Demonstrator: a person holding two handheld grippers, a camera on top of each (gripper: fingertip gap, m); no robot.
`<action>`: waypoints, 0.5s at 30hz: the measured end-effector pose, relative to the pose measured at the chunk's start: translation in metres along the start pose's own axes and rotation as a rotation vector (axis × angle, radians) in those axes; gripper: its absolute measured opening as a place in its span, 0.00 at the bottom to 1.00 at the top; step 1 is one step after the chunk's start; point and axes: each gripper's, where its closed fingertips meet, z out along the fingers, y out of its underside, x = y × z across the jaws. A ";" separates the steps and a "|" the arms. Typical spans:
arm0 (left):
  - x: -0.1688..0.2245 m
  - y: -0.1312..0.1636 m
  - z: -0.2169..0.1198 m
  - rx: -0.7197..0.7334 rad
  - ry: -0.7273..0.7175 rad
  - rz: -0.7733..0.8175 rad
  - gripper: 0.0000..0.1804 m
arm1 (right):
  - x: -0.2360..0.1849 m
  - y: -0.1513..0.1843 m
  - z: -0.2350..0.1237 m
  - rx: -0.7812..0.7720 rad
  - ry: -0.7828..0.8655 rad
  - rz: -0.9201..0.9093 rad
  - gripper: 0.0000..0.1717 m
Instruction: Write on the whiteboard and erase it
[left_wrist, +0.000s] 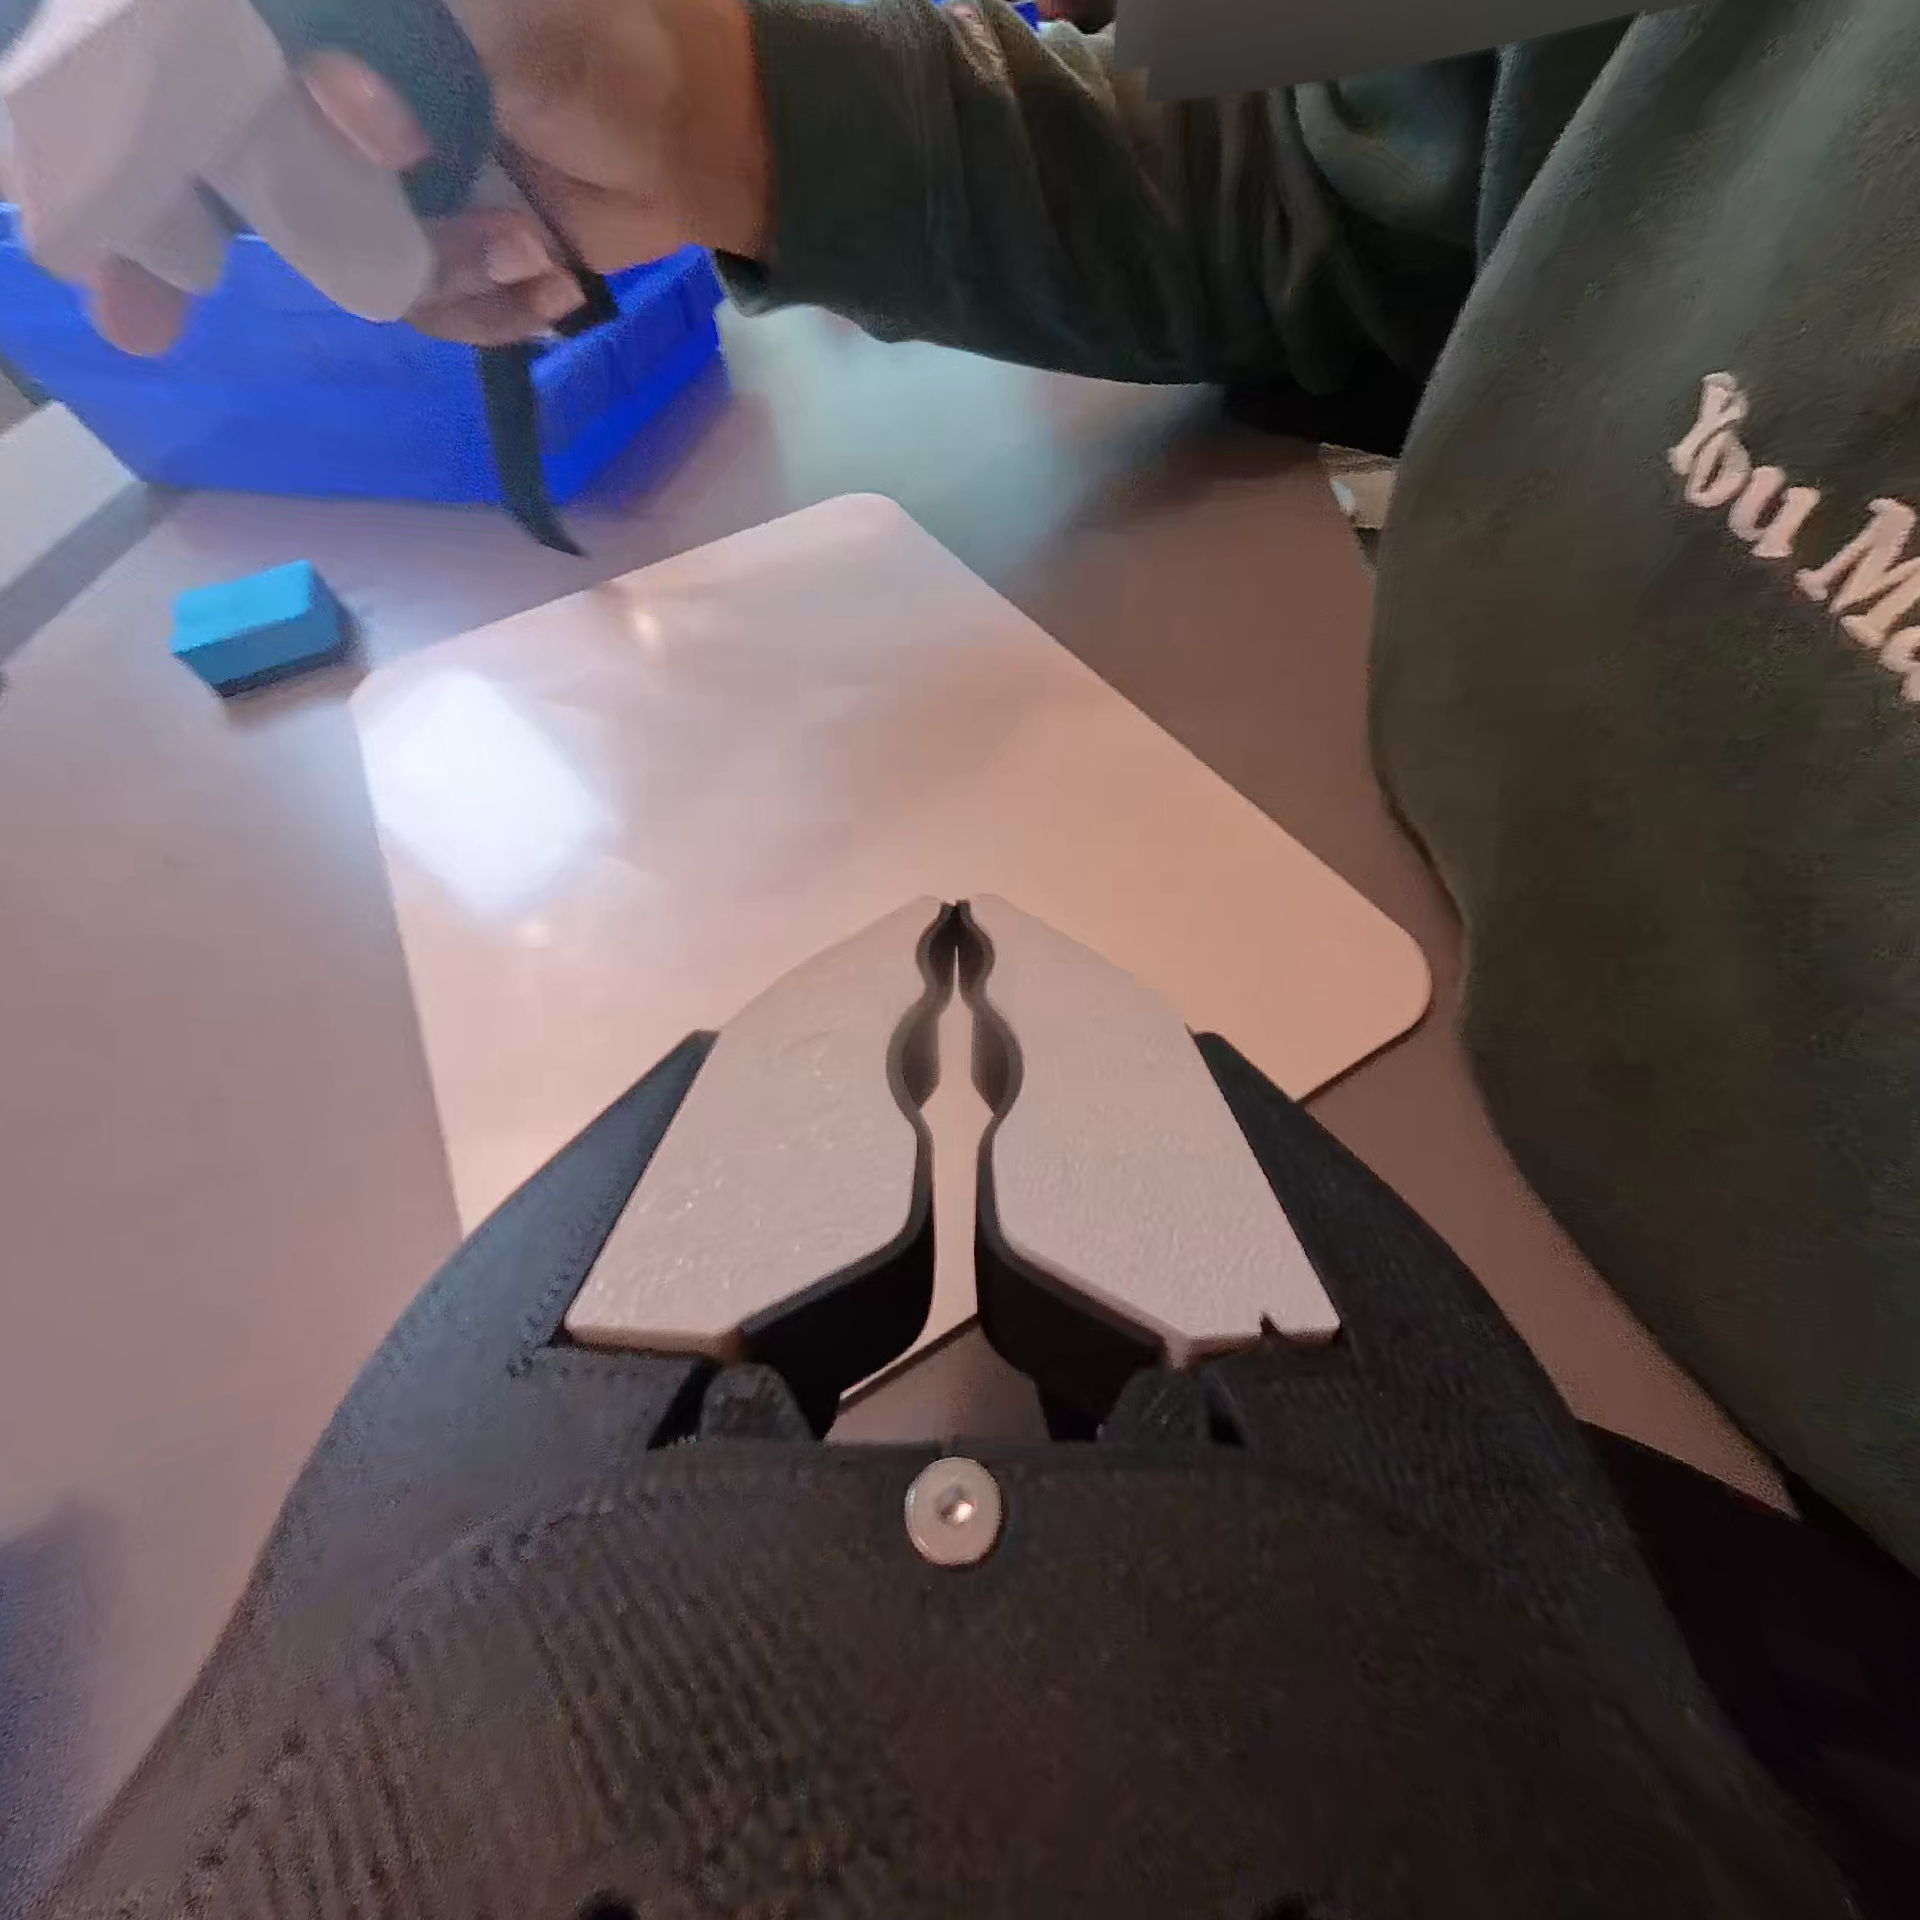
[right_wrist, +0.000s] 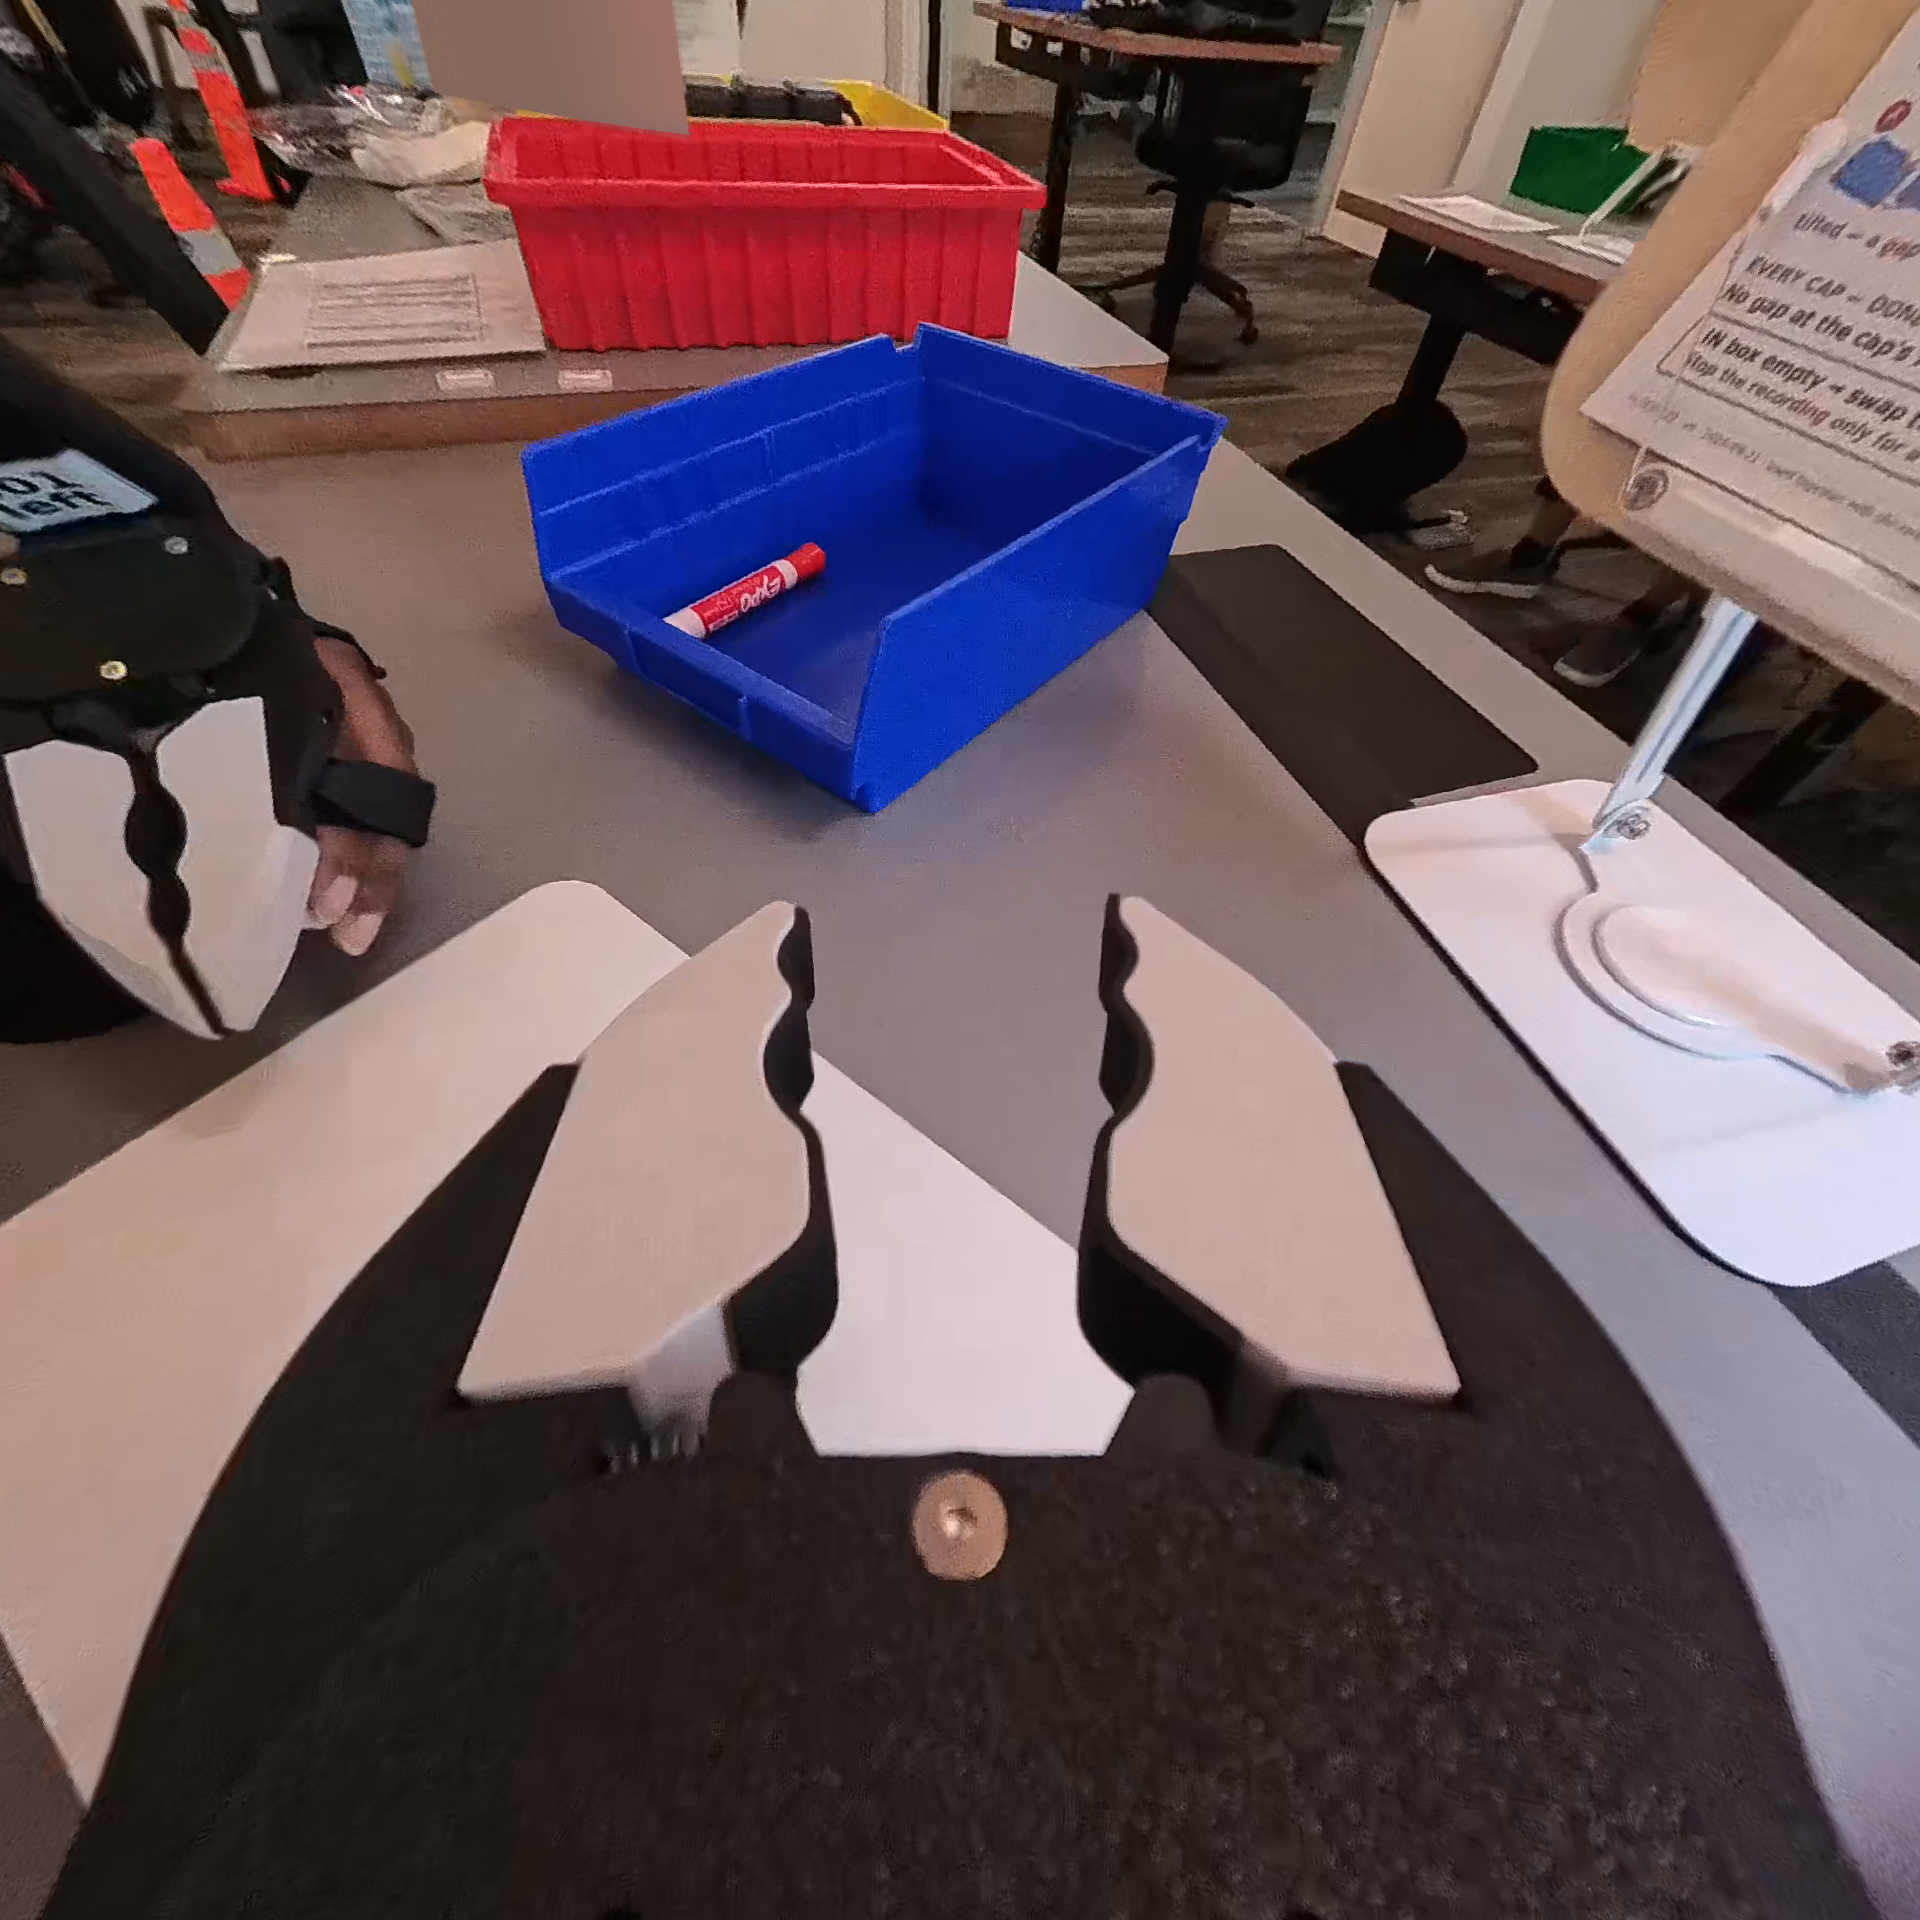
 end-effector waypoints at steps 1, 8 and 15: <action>-0.005 0.000 -0.001 0.004 -0.025 0.002 0.00 | 0.000 0.004 0.001 0.000 -0.014 0.027 0.31; -0.043 0.004 -0.011 0.065 -0.213 0.000 0.00 | -0.012 0.027 0.018 -0.071 -0.083 0.067 0.33; -0.108 -0.013 -0.075 0.042 -0.523 -0.035 0.00 | -0.022 0.043 0.027 -0.166 -0.092 -0.016 0.08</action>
